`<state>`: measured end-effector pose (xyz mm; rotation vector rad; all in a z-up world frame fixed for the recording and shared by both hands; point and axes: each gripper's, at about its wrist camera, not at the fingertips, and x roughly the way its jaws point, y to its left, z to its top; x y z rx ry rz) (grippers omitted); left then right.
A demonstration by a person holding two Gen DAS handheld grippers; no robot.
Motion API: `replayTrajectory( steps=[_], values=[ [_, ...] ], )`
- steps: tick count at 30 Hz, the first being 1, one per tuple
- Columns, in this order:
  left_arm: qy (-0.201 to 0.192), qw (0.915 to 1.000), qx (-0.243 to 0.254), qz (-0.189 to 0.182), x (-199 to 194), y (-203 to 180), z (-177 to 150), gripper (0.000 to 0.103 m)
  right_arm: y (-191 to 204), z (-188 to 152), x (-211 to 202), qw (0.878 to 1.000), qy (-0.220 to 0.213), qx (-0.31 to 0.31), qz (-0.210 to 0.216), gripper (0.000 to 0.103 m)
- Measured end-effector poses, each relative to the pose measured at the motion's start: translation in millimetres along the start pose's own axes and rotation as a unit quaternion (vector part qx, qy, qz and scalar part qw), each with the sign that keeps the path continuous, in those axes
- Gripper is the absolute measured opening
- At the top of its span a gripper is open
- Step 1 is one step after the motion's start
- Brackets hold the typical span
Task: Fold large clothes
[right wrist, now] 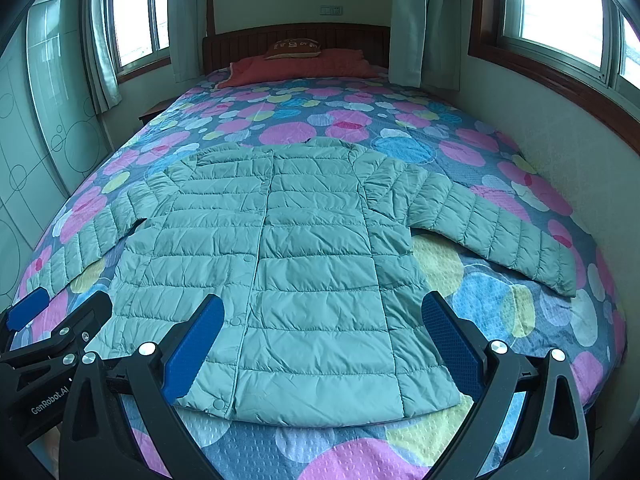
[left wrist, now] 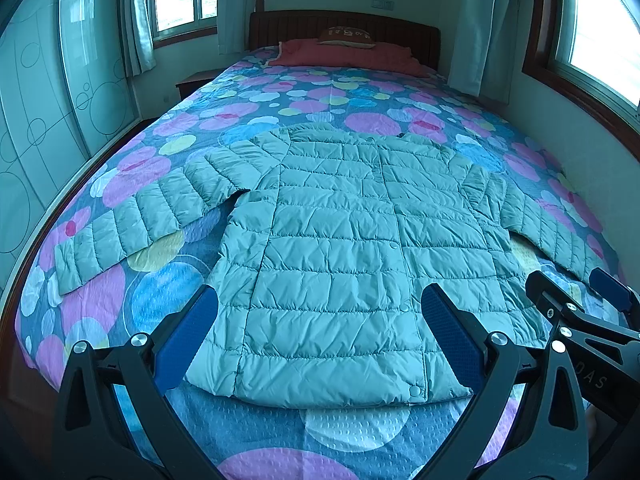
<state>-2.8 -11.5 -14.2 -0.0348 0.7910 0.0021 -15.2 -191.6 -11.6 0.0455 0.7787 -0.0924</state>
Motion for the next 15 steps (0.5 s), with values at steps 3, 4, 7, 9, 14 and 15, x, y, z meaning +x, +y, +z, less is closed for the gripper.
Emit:
replayTrajectory(
  steps=[3, 4, 7, 9, 14, 15],
  values=[
    [0.000, 1.0000, 0.001, -0.001, -0.1, 1.6, 0.1, 0.101, 0.0, 0.4, -0.1, 1.000, 0.000, 0.000, 0.000, 0.098],
    [0.000, 1.0000, 0.001, -0.001, -0.3, 1.7, -0.1, 0.101, 0.4, 0.3, -0.2, 1.000, 0.000, 0.000, 0.000, 0.098],
    [0.000, 1.0000, 0.001, -0.001, -0.2, 1.6, 0.3, 0.101, 0.0, -0.6, -0.1, 1.000, -0.001, 0.000, -0.001, 0.098],
    [0.001, 1.0000, 0.000, -0.001, 0.0, 1.5, 0.8, 0.101, 0.3, -0.9, -0.2, 1.000, -0.001, 0.000, 0.000, 0.098],
    [0.001, 1.0000, 0.001, -0.001, 0.0, 1.2, 0.3, 0.101, 0.2, -0.1, -0.3, 1.000, -0.002, 0.000, 0.000, 0.098],
    [0.001, 1.0000, 0.000, -0.001, 0.0, 1.3, 0.6, 0.101, -0.5, 0.7, -0.2, 1.000, -0.001, 0.000, 0.000, 0.098]
  ],
)
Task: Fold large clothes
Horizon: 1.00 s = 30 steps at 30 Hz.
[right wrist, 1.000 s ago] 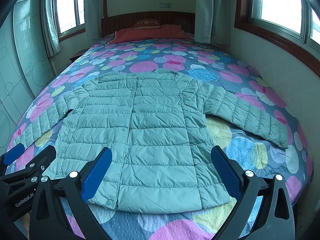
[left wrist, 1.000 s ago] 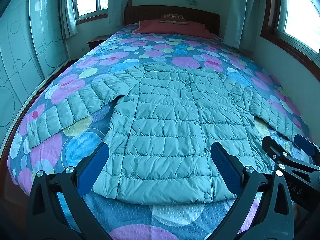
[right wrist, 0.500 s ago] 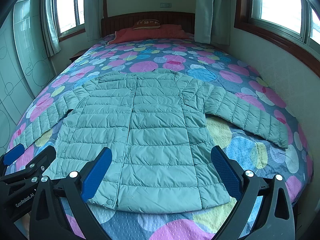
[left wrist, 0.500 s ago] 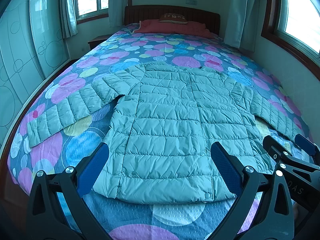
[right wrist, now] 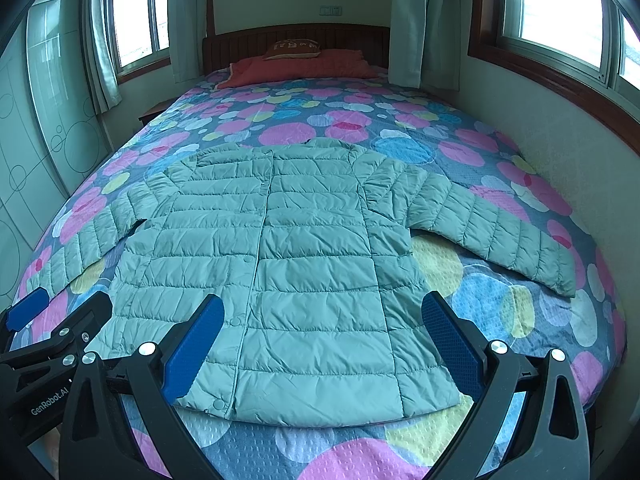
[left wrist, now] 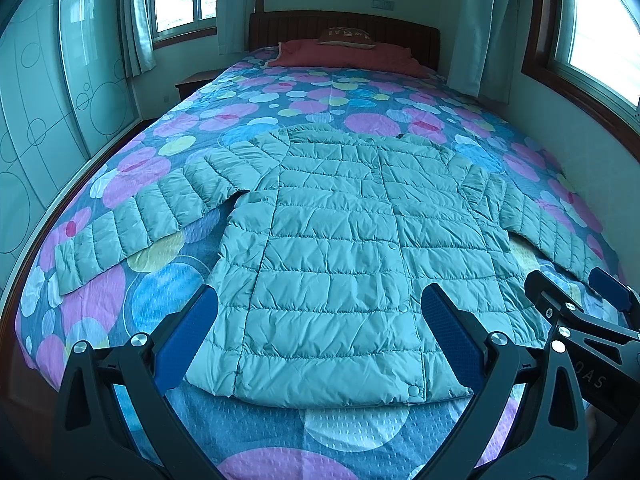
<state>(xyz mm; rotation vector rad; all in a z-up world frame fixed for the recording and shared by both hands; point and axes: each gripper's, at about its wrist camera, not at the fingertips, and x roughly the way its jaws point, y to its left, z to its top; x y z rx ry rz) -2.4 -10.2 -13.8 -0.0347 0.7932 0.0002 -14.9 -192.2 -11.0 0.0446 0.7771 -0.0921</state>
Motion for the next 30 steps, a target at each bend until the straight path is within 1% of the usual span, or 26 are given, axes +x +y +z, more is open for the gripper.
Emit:
replayTrajectory(
  steps=[27, 30],
  values=[
    [0.004, 1.0000, -0.003, 0.002, 3.9, 2.0, -2.1, 0.101, 0.1, -1.8, 6.2, 1.000, 0.007, 0.004, 0.001, 0.098],
    [0.010, 0.9997, -0.021, 0.001, 10.4, 9.1, -1.7, 0.101, -5.0, -1.2, 10.6, 1.000, 0.008, 0.010, -0.003, 0.098]
  ],
)
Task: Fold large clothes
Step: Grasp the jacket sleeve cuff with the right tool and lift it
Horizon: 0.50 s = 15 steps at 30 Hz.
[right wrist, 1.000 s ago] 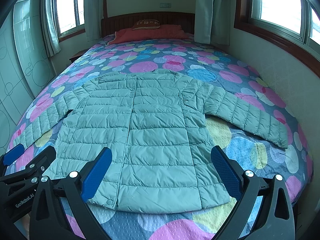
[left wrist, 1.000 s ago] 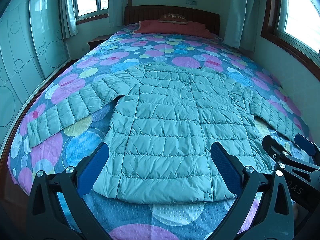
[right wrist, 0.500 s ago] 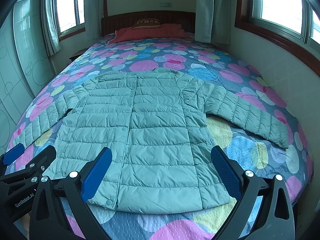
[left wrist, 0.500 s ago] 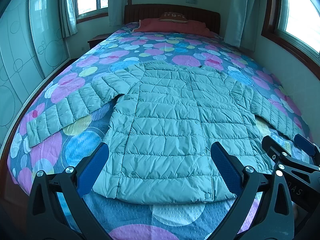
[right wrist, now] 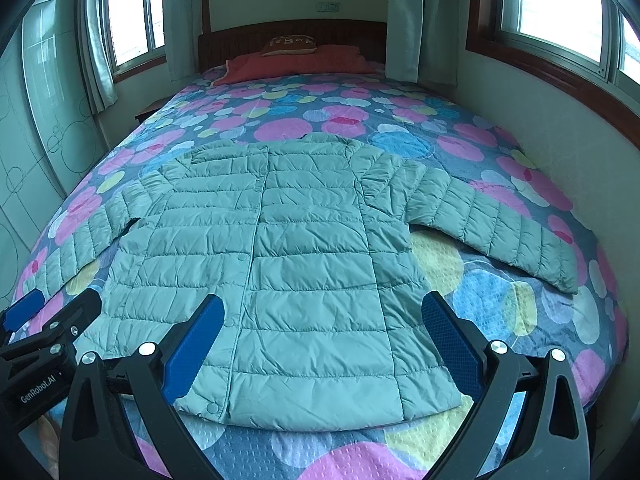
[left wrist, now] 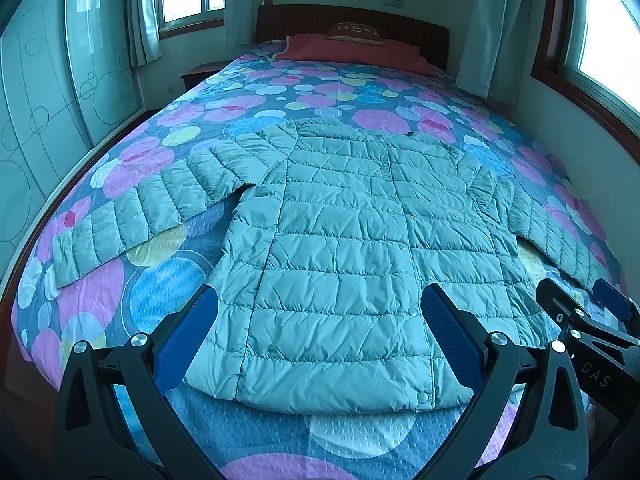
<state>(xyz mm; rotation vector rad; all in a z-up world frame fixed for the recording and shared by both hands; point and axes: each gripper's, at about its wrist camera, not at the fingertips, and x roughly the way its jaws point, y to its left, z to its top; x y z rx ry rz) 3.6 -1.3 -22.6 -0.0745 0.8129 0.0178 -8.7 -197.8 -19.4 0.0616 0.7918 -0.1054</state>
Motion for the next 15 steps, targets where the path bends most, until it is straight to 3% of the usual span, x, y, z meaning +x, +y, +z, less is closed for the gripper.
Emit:
replayTrajectory(
  steps=[4, 6, 7, 8, 9, 10, 11, 15],
  values=[
    [0.026, 0.9994, -0.022, 0.001, 24.9, 21.8, 4.5, 0.101, -16.9, 0.5, 14.2, 1.000, 0.007, 0.019, -0.003, 0.098],
    [0.035, 0.9986, -0.038, 0.010, 36.7, 36.2, 6.2, 0.088, -30.0, -0.7, 22.7, 0.999, 0.005, 0.037, -0.002, 0.098],
    [0.042, 0.9980, -0.046, 0.012, 43.5, 43.3, 7.0, 0.069, -37.3, -1.2, 26.9, 0.999, 0.003, 0.047, -0.005, 0.098],
    [0.050, 0.9969, -0.059, 0.013, 50.3, 51.6, 7.0, 0.056, -45.1, -1.3, 32.2, 0.998, 0.003, 0.056, -0.008, 0.094],
    [0.057, 0.9956, -0.074, 0.012, 56.5, 59.8, 6.7, 0.052, -52.3, -0.9, 38.2, 0.998, 0.005, 0.062, -0.012, 0.084],
    [0.060, 0.9943, -0.087, 0.011, 62.3, 68.1, 6.9, 0.045, -59.1, -0.8, 44.6, 0.997, 0.011, 0.067, -0.019, 0.052],
    [0.061, 0.9932, -0.097, 0.016, 67.4, 75.5, 7.1, 0.037, -66.7, -0.6, 51.7, 0.996, 0.022, 0.077, -0.030, 0.047],
    [0.064, 0.9887, -0.123, 0.056, 88.6, 101.9, 11.5, 0.038, -106.0, -0.8, 75.7, 0.989, 0.028, 0.143, -0.015, 0.049]
  ],
)
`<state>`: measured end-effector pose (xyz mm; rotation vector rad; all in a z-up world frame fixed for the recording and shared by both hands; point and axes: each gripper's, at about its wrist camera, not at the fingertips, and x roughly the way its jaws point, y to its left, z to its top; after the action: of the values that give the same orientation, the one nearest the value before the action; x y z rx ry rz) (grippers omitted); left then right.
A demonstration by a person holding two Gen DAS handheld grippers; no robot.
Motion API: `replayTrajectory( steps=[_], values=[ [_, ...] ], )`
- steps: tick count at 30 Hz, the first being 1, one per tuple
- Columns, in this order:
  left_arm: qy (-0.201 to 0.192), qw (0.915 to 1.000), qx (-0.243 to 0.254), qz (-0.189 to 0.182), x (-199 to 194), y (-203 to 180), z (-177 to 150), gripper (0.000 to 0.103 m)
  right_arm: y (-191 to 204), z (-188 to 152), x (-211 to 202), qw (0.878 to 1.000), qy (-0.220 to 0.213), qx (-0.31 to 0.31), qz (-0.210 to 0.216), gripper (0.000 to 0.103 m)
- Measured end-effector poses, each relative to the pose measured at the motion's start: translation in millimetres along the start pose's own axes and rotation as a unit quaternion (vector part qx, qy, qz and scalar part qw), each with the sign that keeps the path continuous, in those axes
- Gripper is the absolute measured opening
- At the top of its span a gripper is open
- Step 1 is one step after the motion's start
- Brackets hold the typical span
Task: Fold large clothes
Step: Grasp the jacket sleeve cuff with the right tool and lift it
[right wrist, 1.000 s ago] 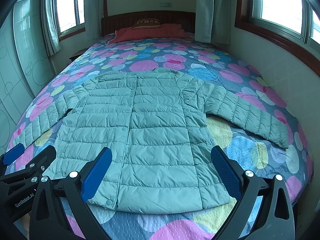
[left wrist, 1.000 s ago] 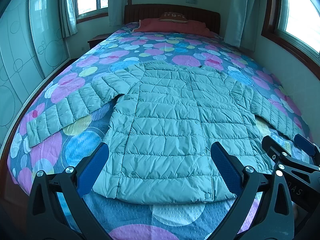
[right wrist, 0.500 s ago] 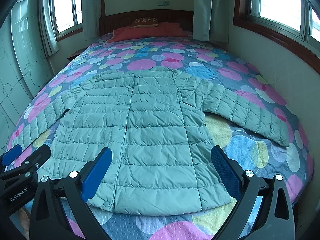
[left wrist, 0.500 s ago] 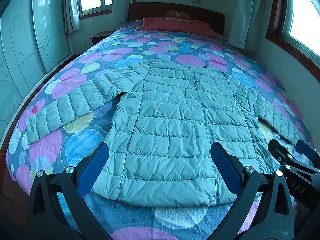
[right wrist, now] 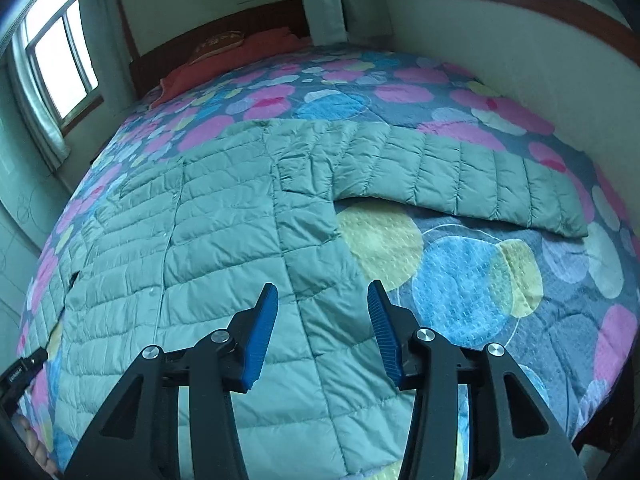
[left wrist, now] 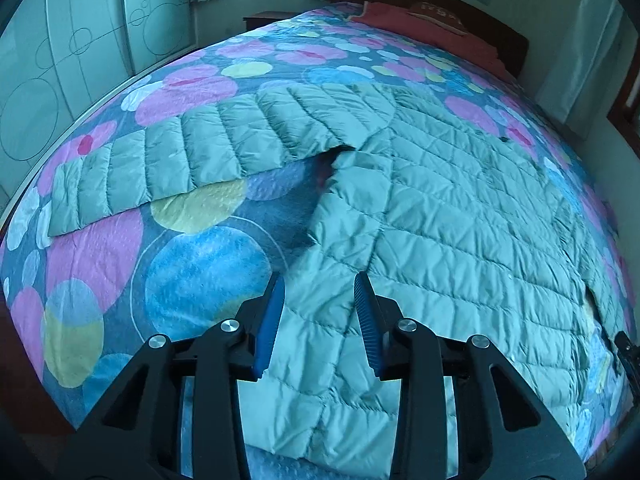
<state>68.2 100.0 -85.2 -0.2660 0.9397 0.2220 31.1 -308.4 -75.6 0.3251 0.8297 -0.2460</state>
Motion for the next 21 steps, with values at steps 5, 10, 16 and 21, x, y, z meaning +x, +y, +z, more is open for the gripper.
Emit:
replayTrajectory(
  steps=[5, 10, 16, 21],
  values=[
    [-0.009, 0.9967, -0.077, 0.024, 22.3, 37.8, 17.4, 0.080, -69.5, 14.7, 22.7, 0.991, -0.026, 0.127, 0.015, 0.075],
    [0.020, 0.9872, -0.149, 0.053, 50.6, 76.6, 26.2, 0.082, -146.4, 19.5, 48.7, 0.970, -0.038, 0.239, 0.012, 0.075],
    [0.009, 0.9723, -0.212, 0.098, 62.8, 108.6, 23.7, 0.082, -222.4, 14.1, 68.4, 0.930, -0.071, 0.359, 0.017, 0.075],
    [-0.003, 0.9654, -0.217, 0.145, 69.5, 117.2, 20.7, 0.082, -255.3, 15.9, 75.3, 0.900, -0.126, 0.416, 0.037, 0.075]
  ],
)
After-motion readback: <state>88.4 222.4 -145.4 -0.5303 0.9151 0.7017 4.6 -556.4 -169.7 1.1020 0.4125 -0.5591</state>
